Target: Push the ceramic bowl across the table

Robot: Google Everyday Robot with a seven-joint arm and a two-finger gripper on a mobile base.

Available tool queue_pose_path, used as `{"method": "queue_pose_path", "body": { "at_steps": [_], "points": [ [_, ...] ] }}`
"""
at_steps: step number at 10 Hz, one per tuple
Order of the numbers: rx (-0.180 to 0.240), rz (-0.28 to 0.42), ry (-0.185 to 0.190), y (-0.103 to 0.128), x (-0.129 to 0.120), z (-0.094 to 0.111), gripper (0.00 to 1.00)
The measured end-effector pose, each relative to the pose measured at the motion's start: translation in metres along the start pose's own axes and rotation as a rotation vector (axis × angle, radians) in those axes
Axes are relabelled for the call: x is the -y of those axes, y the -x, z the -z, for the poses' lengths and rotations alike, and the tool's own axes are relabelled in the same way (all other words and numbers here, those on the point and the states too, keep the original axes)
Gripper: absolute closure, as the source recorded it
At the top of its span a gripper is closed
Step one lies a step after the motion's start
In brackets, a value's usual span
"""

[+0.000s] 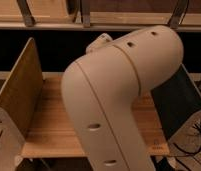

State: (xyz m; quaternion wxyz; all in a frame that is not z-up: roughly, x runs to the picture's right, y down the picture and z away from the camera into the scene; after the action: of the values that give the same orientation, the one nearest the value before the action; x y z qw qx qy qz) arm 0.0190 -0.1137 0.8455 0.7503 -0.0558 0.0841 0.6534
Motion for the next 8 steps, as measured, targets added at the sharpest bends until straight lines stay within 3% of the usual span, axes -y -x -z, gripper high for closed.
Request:
{"method": "queue_pose_path", "body": {
  "at_steps": [2,5,8],
  "points": [
    [-0.041,0.088,0.115,-0.029,-0.040,0.012,1.00],
    [-0.103,0.167,0.218,-0.063,-0.074,0.014,1.00],
    [-0.111,0.175,0.231,-0.067,-0.078,0.014,1.00]
  ]
}}
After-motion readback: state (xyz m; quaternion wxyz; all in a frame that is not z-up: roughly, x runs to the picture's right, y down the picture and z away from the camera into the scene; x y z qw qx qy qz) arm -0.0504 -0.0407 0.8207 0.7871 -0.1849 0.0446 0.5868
